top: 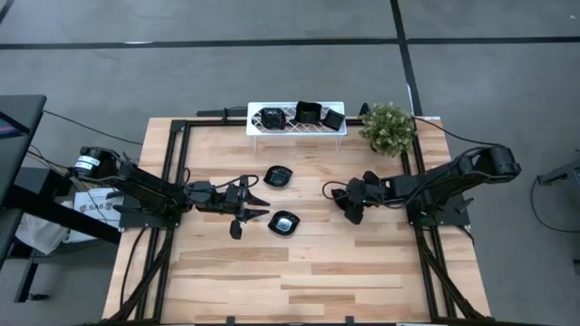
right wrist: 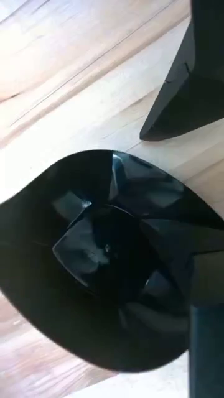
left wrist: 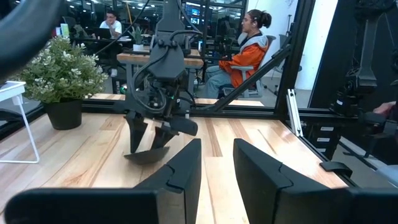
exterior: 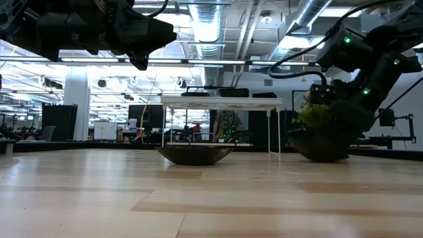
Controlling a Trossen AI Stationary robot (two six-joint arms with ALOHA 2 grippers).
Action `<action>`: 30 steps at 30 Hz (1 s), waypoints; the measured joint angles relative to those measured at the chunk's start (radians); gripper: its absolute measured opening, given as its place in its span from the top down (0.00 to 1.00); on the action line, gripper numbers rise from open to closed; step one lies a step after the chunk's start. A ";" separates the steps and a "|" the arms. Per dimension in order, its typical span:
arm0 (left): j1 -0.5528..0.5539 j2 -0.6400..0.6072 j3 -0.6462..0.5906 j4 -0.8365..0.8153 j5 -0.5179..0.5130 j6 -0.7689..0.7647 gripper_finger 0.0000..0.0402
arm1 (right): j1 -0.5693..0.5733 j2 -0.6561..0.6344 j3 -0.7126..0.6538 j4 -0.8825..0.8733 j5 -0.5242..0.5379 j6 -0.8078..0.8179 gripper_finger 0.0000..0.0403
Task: Pick & Place Mini shaped plates
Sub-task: Stack the black leaf-shaped plate on top of the black leaf-shaped plate on the shelf
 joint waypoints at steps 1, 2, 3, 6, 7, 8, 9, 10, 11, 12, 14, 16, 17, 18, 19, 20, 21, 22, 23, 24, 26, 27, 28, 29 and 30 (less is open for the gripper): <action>0.000 0.000 0.000 0.000 0.000 0.000 0.76 | 0.000 -0.004 0.000 -0.002 0.000 -0.002 0.49; 0.000 0.000 0.000 0.000 0.000 0.001 0.76 | 0.000 -0.007 0.000 -0.001 0.000 -0.002 0.50; 0.000 0.000 0.000 0.000 0.000 0.002 0.76 | 0.000 -0.007 0.000 0.002 0.000 -0.002 0.51; 0.000 0.000 0.000 0.000 0.000 0.002 0.76 | 0.000 -0.006 0.000 -0.002 0.000 -0.004 0.54; 0.000 0.000 0.000 0.000 0.000 0.002 0.76 | 0.000 -0.006 0.000 -0.002 0.000 -0.005 0.55; 0.000 0.000 0.000 0.000 0.000 0.002 0.76 | 0.000 -0.006 0.000 -0.003 0.000 -0.005 0.56; 0.000 0.000 0.000 0.000 0.000 0.002 0.76 | 0.000 -0.006 0.000 -0.004 0.000 -0.005 0.57; 0.000 0.000 0.000 0.000 0.000 0.002 0.76 | 0.000 -0.006 0.000 -0.004 -0.001 -0.005 0.58; 0.000 0.000 0.000 0.000 0.000 0.002 0.76 | 0.000 -0.006 0.000 -0.006 -0.001 -0.005 0.59; 0.000 0.000 0.000 0.000 0.000 0.002 0.76 | 0.000 -0.006 0.000 -0.007 -0.001 -0.005 0.59; 0.000 0.000 0.000 0.000 0.000 0.002 0.76 | 0.000 -0.006 0.000 -0.008 -0.001 -0.005 0.61; 0.000 0.000 0.000 0.000 0.000 0.002 0.76 | 0.000 -0.006 0.000 -0.008 -0.001 -0.005 0.63; 0.000 0.000 0.000 0.000 0.000 0.002 0.76 | 0.000 -0.006 0.000 -0.008 -0.001 -0.005 0.63; 0.000 0.000 0.000 0.000 0.000 0.002 0.76 | 0.000 -0.006 0.000 -0.008 -0.001 -0.006 0.64; 0.000 0.000 0.000 0.000 0.000 0.002 0.76 | 0.000 -0.006 0.000 -0.008 -0.001 -0.006 0.65; 0.000 0.000 0.000 0.000 0.000 0.002 0.76 | 0.000 -0.006 0.000 -0.008 -0.001 -0.006 0.66; 0.000 0.000 0.000 0.000 0.000 0.002 0.76 | 0.000 -0.006 0.000 -0.008 -0.001 -0.006 0.67; 0.000 0.000 0.000 0.000 0.000 0.002 0.76 | 0.000 -0.007 0.000 -0.008 -0.001 -0.006 0.67; 0.000 0.000 0.000 0.000 0.000 0.002 0.76 | 0.000 -0.010 0.000 -0.008 -0.001 -0.006 0.68; 0.000 0.000 0.000 0.000 0.000 0.002 0.76 | 0.000 -0.012 0.000 -0.008 -0.001 -0.010 0.69; 0.000 0.000 0.000 0.000 0.000 0.002 0.76 | 0.000 -0.012 0.005 -0.014 -0.002 -0.028 0.71; 0.000 0.000 0.000 0.000 0.000 0.002 0.76 | 0.000 -0.012 0.012 -0.022 -0.002 -0.031 0.71; 0.000 0.000 0.000 0.000 0.000 0.002 0.76 | 0.000 -0.012 0.021 -0.026 -0.002 -0.032 0.72; 0.000 0.000 0.000 0.000 0.000 0.002 0.76 | 0.000 -0.012 0.029 -0.027 -0.002 -0.032 0.73; 0.000 0.000 0.000 0.000 0.000 0.002 0.76 | 0.000 -0.013 0.036 -0.027 -0.002 -0.035 0.73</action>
